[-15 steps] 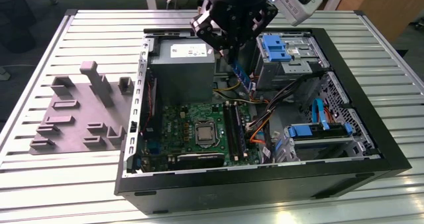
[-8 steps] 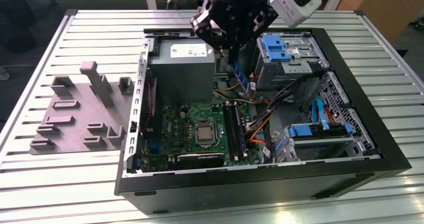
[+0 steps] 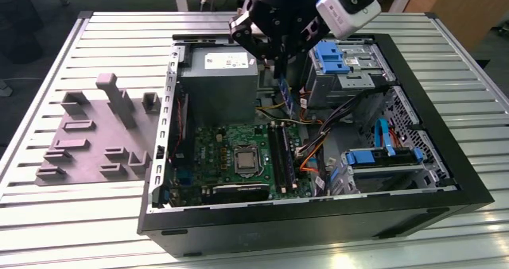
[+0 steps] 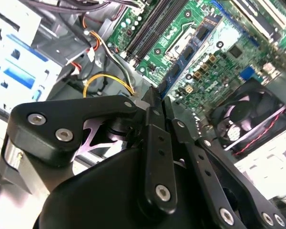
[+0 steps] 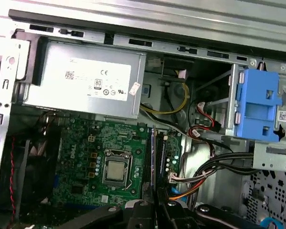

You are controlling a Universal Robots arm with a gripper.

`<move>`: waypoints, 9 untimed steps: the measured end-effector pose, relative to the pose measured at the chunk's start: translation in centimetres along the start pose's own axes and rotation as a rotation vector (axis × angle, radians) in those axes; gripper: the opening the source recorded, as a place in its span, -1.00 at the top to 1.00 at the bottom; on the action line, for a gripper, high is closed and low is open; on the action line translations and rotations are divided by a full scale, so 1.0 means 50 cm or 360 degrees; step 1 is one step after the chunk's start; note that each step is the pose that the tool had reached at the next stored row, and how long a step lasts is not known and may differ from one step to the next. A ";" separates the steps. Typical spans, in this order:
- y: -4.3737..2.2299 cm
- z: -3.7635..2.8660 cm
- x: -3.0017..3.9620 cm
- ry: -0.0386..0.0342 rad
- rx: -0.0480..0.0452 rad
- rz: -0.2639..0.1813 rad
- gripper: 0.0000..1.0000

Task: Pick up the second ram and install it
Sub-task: 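Insert the second ram into the second slot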

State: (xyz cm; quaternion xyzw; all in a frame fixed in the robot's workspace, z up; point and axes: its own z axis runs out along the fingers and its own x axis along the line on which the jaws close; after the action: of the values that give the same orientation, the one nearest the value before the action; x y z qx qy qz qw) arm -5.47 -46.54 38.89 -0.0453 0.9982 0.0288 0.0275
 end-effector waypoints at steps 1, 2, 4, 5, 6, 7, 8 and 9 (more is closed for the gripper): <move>0.000 0.001 0.000 -0.0002 0.0002 0.0029 0.73; 0.000 0.001 0.000 -0.0003 0.0003 0.0057 0.73; 0.000 0.002 0.000 -0.0006 0.0007 0.0116 0.73; 0.000 0.002 0.000 -0.0008 0.0008 0.0142 0.73; 0.000 0.002 0.000 -0.0009 0.0009 0.0157 0.73; 0.000 0.002 0.000 -0.0009 0.0009 0.0160 0.73; 0.000 0.002 0.000 -0.0009 0.0009 0.0161 0.73; 0.000 0.002 0.000 -0.0009 0.0009 0.0162 0.73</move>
State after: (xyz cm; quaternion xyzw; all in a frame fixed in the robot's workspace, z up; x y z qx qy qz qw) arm -5.47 -46.54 38.78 0.0056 0.9992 0.0273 0.0289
